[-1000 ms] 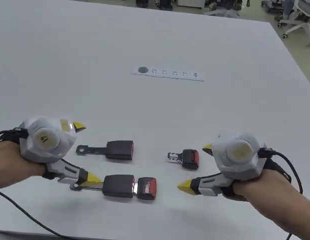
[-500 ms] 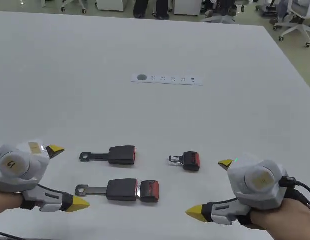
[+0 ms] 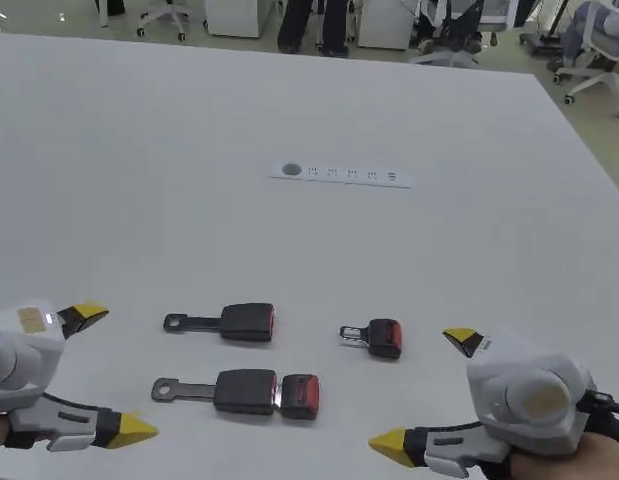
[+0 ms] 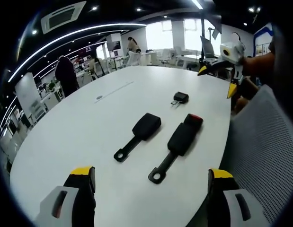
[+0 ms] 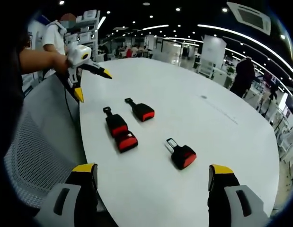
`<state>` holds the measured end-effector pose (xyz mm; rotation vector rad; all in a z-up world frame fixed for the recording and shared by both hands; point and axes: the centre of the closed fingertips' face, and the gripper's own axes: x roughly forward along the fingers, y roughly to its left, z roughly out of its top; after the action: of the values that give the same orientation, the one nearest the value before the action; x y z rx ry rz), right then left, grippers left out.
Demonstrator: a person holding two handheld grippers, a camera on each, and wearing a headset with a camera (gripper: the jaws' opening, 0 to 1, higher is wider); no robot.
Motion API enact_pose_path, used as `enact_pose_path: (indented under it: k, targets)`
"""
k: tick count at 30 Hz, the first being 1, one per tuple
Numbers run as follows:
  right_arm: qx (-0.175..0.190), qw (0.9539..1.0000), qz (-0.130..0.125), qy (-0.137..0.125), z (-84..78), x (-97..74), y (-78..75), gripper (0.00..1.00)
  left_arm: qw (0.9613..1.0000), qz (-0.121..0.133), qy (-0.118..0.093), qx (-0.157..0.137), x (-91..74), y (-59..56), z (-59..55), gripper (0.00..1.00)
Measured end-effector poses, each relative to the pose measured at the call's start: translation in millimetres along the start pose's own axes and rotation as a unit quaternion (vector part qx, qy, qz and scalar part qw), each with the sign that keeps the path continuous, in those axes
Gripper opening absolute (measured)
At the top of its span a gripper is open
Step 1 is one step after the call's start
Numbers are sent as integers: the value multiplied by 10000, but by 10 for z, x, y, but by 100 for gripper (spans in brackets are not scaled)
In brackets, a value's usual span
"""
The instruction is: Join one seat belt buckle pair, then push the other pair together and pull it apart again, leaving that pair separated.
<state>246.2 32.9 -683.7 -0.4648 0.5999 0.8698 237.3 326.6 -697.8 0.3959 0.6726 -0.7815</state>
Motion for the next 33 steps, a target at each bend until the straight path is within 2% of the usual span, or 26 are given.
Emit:
enact_pose_path:
  k: [2, 6, 10, 11, 12, 14, 17, 23, 25, 26, 28, 29, 30, 33]
  targets:
    - [-214, 9996, -179, -18, 23, 17, -73, 99, 10000, 1, -9, -47, -28, 0, -7, 100]
    - [-2, 9999, -77, -84, 59, 55, -45, 99, 9998, 64, -89, -173, -22, 55, -63, 100]
    - [101, 9998, -93, -127, 56, 86, -58, 99, 9998, 17, -26, -205, -20, -29, -81, 100]
    - [198, 9997, -95, -133, 40, 97, -51, 99, 9998, -5, 14, -200, -43, -129, -9, 100]
    - [306, 9994, -107, -125, 20, 111, -43, 99, 9998, -32, 42, -200, -39, -140, -44, 100]
    - [334, 9994, -52, -67, -35, 137, 23, 99, 9996, -90, 36, -249, -19, -108, -129, 100]
    - [327, 9994, -46, -35, -63, 136, 89, 99, 9996, -60, -6, -266, -25, -131, -109, 100]
    - [488, 9987, -165, -61, -92, 136, 52, 99, 9996, -21, 31, -269, 3, -107, -155, 100]
    - [590, 9978, -247, -199, -5, 92, 15, 99, 9996, -50, 27, -270, 1, -112, -154, 100]
    - [734, 9961, -235, -436, 95, 81, -1, 99, 9996, -60, 29, -274, -1, -116, -152, 100]
    - [718, 9963, -184, -444, 181, 28, 19, 99, 9996, -70, 19, -266, 1, -112, -155, 100]
    - [599, 9972, -200, -412, 207, 34, 24, 99, 9997, -57, 4, -233, -21, -158, -82, 100]
    - [517, 9977, -221, -381, 214, 44, 21, 99, 9997, -59, -7, -233, -25, -161, -71, 100]
    - [521, 9976, -190, -418, 248, 55, 32, 99, 9997, -53, -7, -236, -18, -139, -84, 100]
